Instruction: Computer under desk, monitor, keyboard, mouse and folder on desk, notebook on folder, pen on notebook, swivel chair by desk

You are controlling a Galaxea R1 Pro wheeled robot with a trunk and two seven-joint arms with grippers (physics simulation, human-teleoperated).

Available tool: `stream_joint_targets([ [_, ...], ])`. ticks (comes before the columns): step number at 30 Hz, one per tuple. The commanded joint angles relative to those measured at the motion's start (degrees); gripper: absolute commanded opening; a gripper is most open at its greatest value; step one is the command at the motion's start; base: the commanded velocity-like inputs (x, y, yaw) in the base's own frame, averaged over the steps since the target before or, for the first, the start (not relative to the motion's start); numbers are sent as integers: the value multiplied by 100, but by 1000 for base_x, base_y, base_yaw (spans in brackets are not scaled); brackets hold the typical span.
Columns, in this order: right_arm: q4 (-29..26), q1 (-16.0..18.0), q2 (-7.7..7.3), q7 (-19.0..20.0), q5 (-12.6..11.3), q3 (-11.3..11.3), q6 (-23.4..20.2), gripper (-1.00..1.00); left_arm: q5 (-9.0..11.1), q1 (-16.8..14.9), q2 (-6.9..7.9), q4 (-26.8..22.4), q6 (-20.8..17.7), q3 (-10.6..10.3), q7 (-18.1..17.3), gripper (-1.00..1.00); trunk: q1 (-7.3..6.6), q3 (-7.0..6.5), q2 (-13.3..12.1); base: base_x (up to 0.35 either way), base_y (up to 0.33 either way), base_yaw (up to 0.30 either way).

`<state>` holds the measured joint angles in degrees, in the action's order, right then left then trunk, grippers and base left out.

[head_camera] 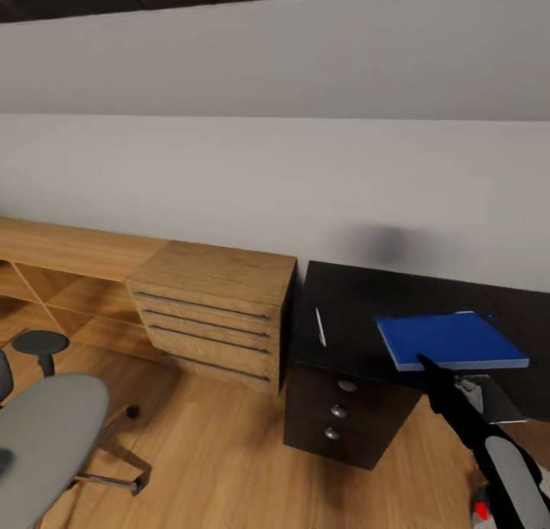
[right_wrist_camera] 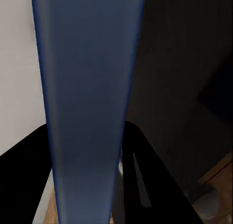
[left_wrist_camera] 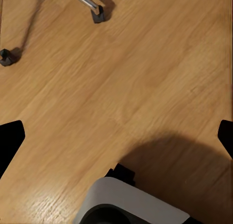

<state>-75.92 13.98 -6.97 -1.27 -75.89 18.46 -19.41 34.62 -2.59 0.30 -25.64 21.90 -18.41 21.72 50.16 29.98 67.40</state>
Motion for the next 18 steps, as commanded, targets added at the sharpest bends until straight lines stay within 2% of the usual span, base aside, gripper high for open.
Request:
stream_joint_targets([
  [1,108,16,-162,-13,-47,21,27,-100,36,-4,6,2,25,-49,44,100,0,5,3,0,0,-265],
  [2,184,23,-276,-13,-49,34,48,-100,36,-4,6,4,25,-49,43,100,0,5,3,0,0,-265],
  [5,317,30,-482,-13,-58,73,73,-100,36,-4,5,12,25,-49,43,100,0,5,3,0,0,-265],
  [8,444,57,-572,-13,-57,158,172,-100,37,-4,5,35,25,-49,43,100,0,6,3,0,0,-267],
  [12,634,112,-592,-13,-64,188,480,-100,36,-4,5,40,25,-50,43,100,0,13,3,0,0,-276],
  [18,757,187,-595,-13,-66,193,561,-100,36,-4,-3,49,25,-56,43,100,0,26,3,0,0,-278],
])
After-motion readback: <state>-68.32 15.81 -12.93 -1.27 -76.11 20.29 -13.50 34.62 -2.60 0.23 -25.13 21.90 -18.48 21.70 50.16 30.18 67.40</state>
